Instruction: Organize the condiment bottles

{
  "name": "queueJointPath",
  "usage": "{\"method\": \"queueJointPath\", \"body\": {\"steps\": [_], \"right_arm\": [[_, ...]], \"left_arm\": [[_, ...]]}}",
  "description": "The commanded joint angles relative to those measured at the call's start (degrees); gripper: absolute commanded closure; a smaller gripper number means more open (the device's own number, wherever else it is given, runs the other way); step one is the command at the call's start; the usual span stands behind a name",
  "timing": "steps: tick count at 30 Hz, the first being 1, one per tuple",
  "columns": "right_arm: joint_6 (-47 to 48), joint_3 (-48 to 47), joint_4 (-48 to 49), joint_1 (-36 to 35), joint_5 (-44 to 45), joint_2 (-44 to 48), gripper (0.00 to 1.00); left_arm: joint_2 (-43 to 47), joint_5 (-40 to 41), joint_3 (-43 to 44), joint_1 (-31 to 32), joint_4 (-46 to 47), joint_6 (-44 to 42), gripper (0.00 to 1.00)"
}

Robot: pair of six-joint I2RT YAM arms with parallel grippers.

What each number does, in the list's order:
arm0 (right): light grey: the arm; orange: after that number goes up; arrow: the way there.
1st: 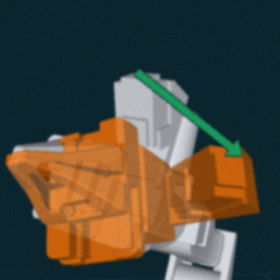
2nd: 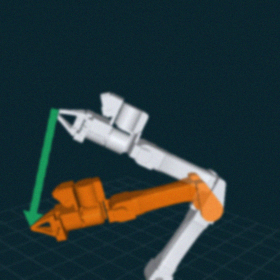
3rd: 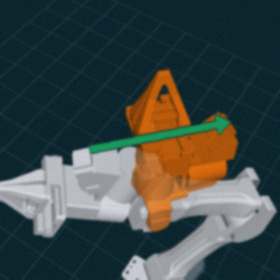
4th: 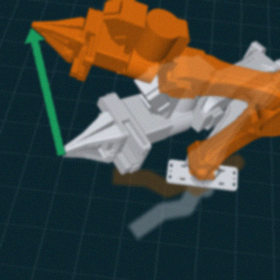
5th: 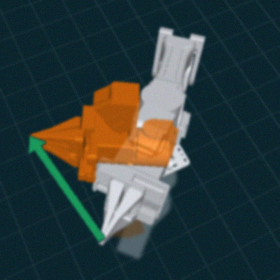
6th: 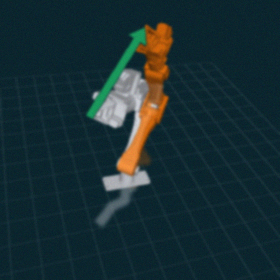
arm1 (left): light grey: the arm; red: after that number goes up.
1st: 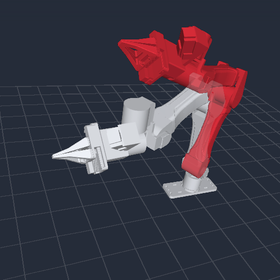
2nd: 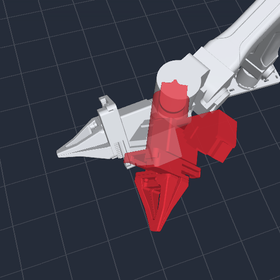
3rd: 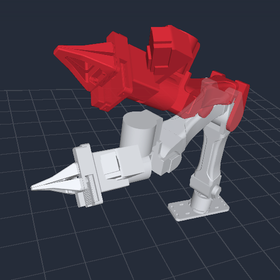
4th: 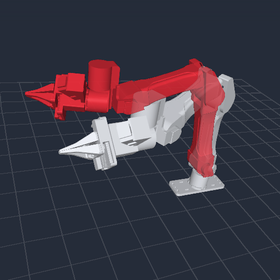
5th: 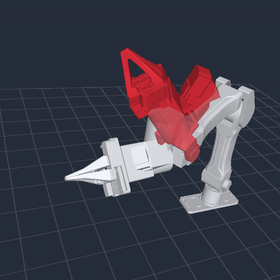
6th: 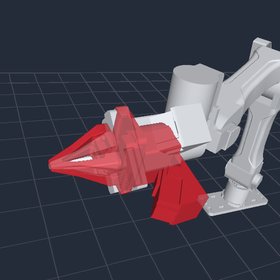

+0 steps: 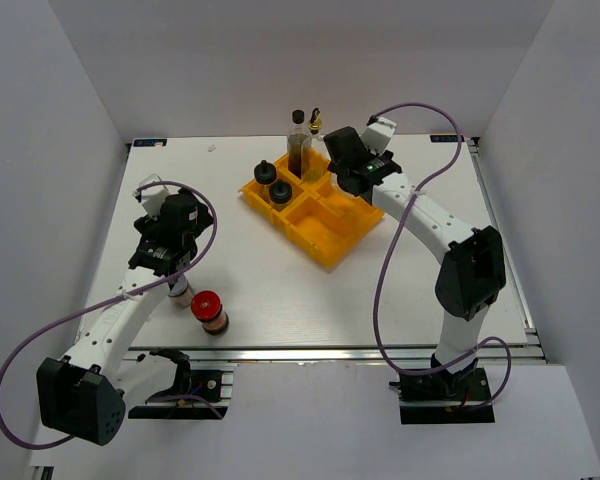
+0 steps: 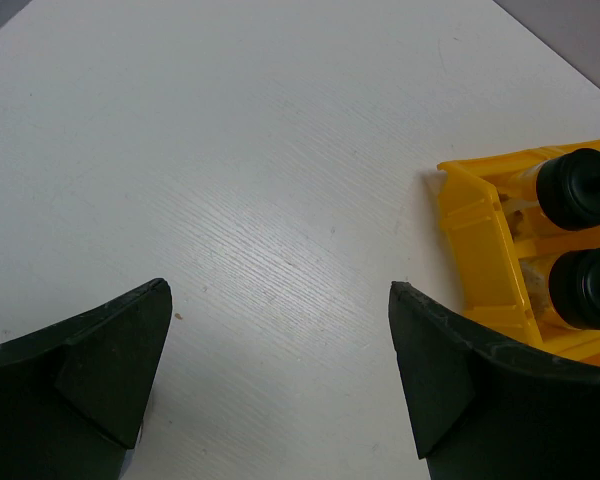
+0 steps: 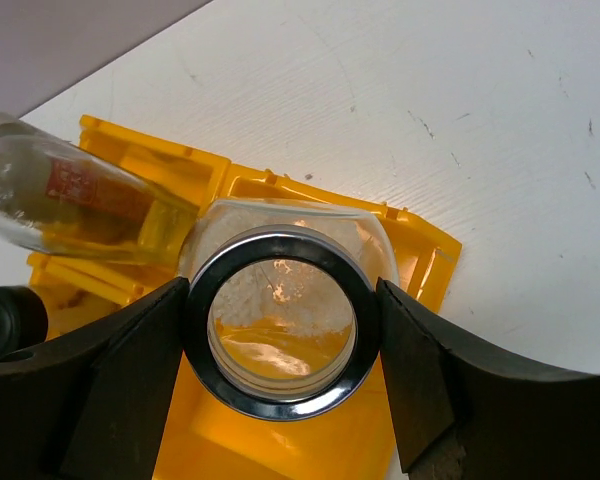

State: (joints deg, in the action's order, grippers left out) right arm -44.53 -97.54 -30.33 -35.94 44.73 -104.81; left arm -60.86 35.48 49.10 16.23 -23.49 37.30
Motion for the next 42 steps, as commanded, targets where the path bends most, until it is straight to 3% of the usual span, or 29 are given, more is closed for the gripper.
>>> {"method": "queueJointPath", "body": {"steps": [1,16,22,28,30,33,36,37,42], "right_arm": [[-6.3,-4.2,-1.5,0.6,5.7,0.0,1.00],[-11.6,-7.2,-4.2,1.8,3.8,-9.1,0.98],[-12.2,-9.3,-4.8,2.5,1.9,-13.3,0.88],[-11.7,-10.7,-3.5,3.3,-0.8,-16.6,0.73],[-11.3,-11.3,-3.2,3.4,-1.8,-17.5,0.63],[-10.3,-11.6,-2.9,3.8,-2.9,-18.3,0.40],[-9.4,-11.6,-2.5,3.8,-3.9,-18.2,0.28],[-9.3,-11.6,-2.5,3.9,-4.3,-18.0,0.15],[-7.0,-10.3,-1.4,3.9,-5.2,-15.1,0.11]], "left_arm": [[1.5,-0.6,-0.7,-0.4,1.1,-0.6,0.02],[0.7,-0.9,-0.6,-0.4,1.2,-0.4,0.02],[0.8,-0.9,-0.7,-0.4,1.4,-0.4,0.02],[1.0,-1.1,-0.8,-0.4,1.7,-0.6,0.02],[1.0,-1.3,-0.8,-0.4,1.6,-0.7,0.02],[1.4,-1.3,-1.1,-0.3,1.9,-0.7,0.02],[1.5,-1.3,-1.1,-0.4,1.8,-0.6,0.02],[1.6,-1.4,-1.0,-0.3,1.7,-0.6,0.02],[2.0,-2.3,-0.7,-0.4,1.1,-0.3,0.02]]}}
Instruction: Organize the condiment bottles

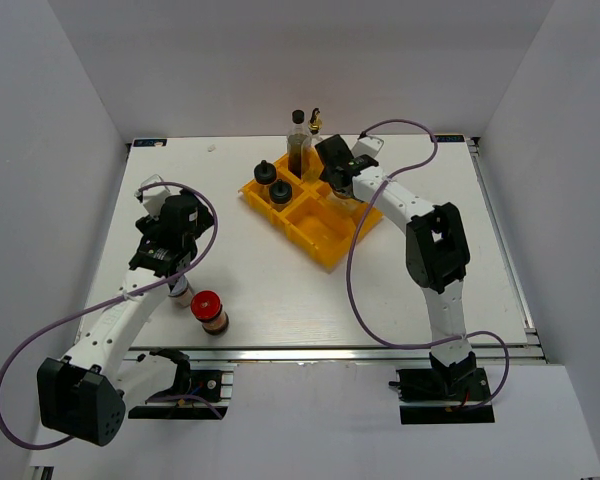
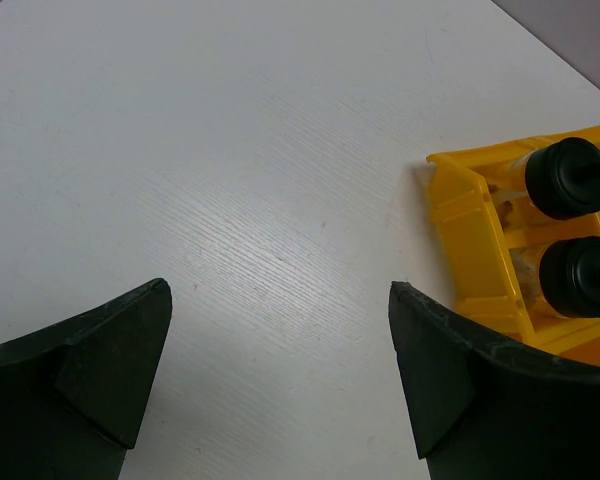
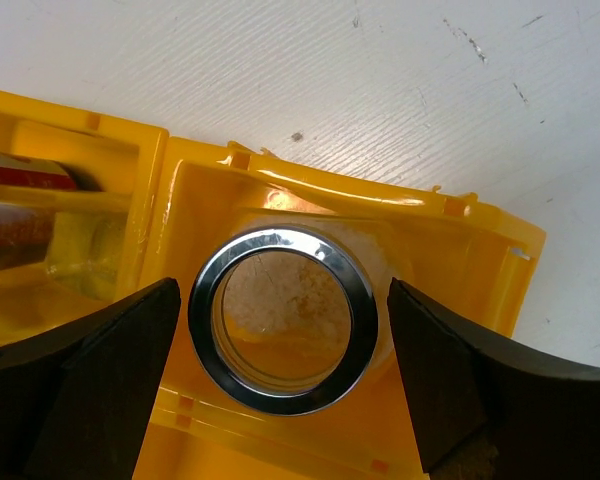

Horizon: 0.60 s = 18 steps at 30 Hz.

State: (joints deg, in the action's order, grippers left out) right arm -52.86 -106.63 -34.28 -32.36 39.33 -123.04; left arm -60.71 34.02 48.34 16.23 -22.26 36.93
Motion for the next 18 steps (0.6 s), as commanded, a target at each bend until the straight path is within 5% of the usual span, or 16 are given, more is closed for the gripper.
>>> {"method": "queueJointPath", "body": {"steps": [1,10,18], "right_arm": [[1.6,-0.3,2.7,0.2,0.4,3.9,0.11],[7.5,9.1,7.5,0.3,0.5,14.7,0.11],[13.9,22.9,17.2,0.6,-1.6,28.6,0.11]], "left_arm": [[1.9,-1.6,0.2,-0.4,-0.2,0.2,0.02],[2.1,-2.7,4.5,-0.4,-11.0,4.9,0.02],[5.6,-14.5,7.8,-0.4,-22.4,8.3,0.02]]}}
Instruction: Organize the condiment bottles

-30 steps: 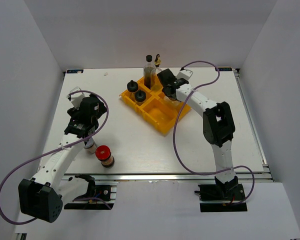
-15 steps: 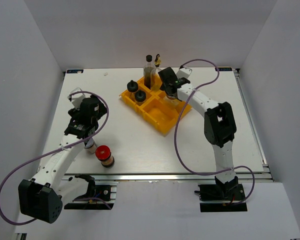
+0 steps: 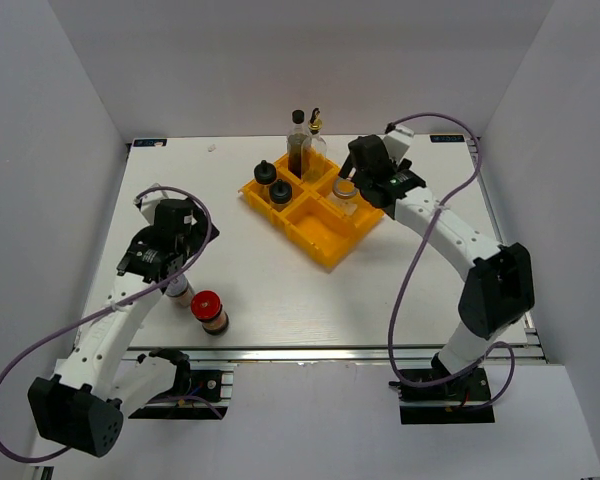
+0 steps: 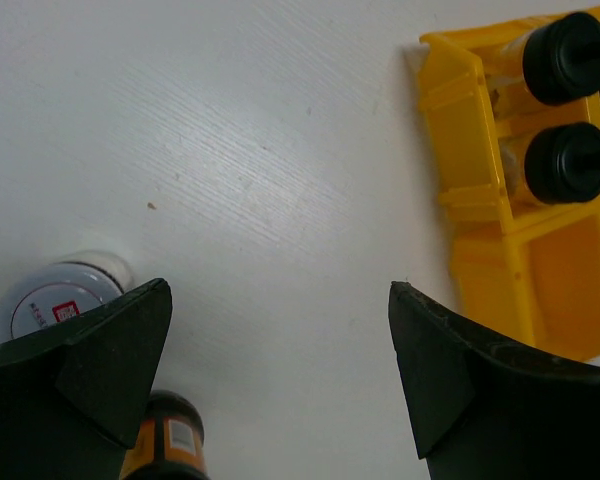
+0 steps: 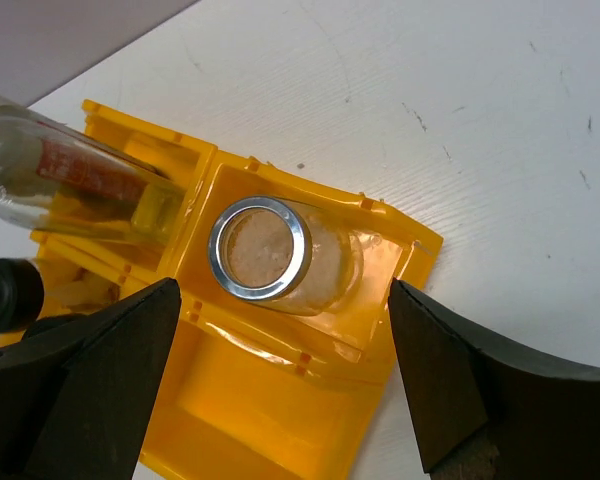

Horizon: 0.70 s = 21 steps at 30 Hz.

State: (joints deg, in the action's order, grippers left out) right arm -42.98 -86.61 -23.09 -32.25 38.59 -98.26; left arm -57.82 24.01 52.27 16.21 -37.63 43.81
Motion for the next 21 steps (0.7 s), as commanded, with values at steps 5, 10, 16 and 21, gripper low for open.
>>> {"method": "queueJointPath", "body": {"steps": [5,10,16,21], "right_arm": [[7.9,10.0,9.2,0.6,-6.3,11.1,0.11],[7.2,22.9,13.2,0.7,-7.1,19.1,0.11],[5.3,31.6,13.2,0.9,-6.9,28.0,0.11],[4.1,35.3,12.7,1.0,-5.7,31.2,0.11]], "left_arm": [[3.7,-11.9,7.2,-0.4,-16.1,-5.8,0.02],[5.6,-12.8,6.4,-0.3,-25.0,-7.2,0.02],[4.0,-22.1,0.1,-0.4,-26.5,-11.3,0.02],[3.1,-25.6,-2.7,-0.4,-25.2,-12.2,0.02]]}}
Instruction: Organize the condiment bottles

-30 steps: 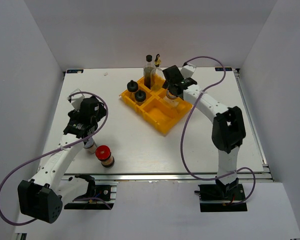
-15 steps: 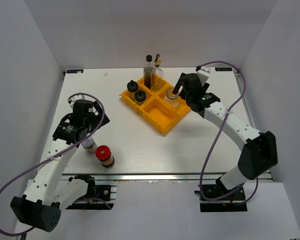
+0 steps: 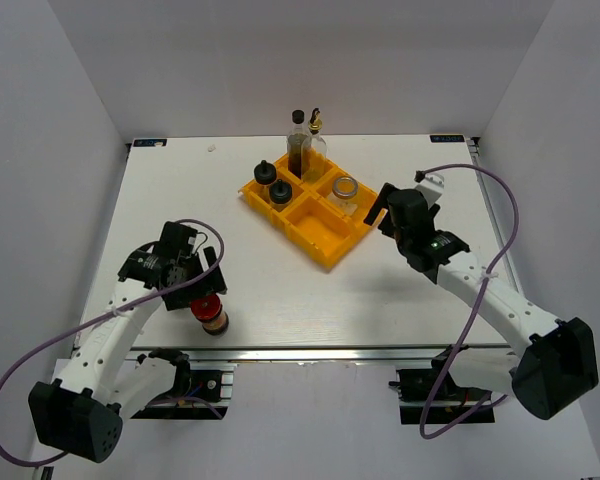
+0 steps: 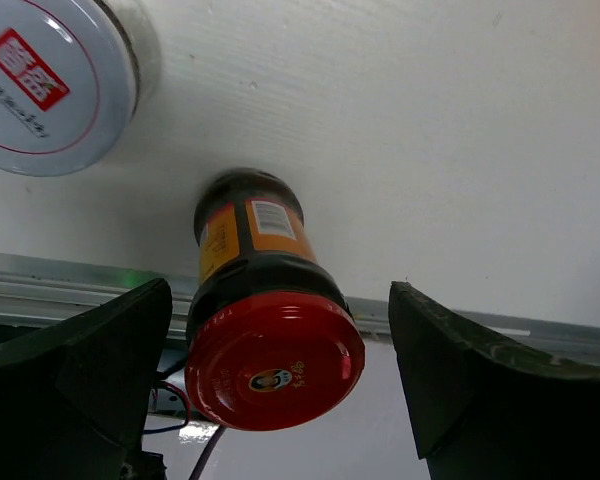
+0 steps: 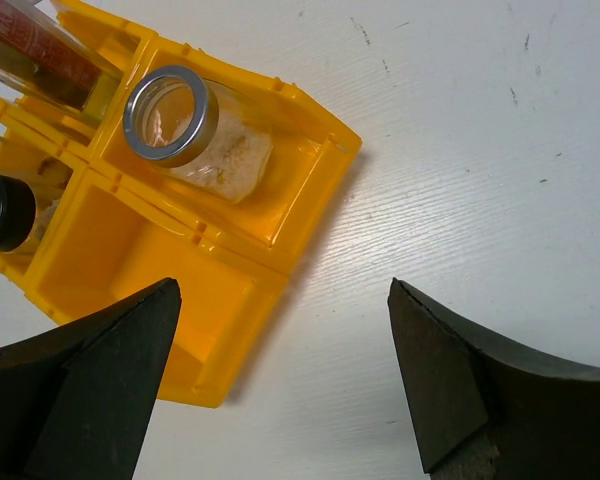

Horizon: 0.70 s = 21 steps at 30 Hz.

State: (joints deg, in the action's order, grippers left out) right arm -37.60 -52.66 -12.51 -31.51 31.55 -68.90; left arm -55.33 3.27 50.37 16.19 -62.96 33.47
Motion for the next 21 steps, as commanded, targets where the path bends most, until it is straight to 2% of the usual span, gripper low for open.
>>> {"method": "queueJointPath", "body": {"steps": [1,10,12,13,14,18,21], "right_arm": [[-1.4,1.8,1.8,0.3,2.0,2.5,0.11],[-3.1,5.4,1.2,0.7,4.0,5.3,0.11],[-3.2,5.6,0.7,0.7,4.3,5.3,0.11],[-3.1,5.7,0.6,0.7,4.5,5.4,0.11],[-3.2,5.9,0.6,0.8,4.6,5.4,0.10],[-3.1,6.5,0.4,0.9,4.7,5.8,0.11],[-2.7,7.0,0.4,1.0,4.7,6.1,0.11]], "left_arm": [[0.5,-5.9,-1.1,-0.4,0.3,-2.3,0.02],[-3.1,-7.0,-4.2,-0.3,-1.3,-3.3,0.02],[-3.5,-6.8,-4.0,-0.3,-1.0,-3.3,0.04],[-3.9,-6.7,-3.8,-0.3,-0.9,-3.4,0.08],[-4.1,-6.7,-3.7,-0.3,-0.7,-3.3,0.17],[-5.1,-8.1,-2.9,-0.2,-0.8,-3.5,0.41],[-5.4,-8.2,-1.1,-0.3,-1.4,-3.6,0.56]]}}
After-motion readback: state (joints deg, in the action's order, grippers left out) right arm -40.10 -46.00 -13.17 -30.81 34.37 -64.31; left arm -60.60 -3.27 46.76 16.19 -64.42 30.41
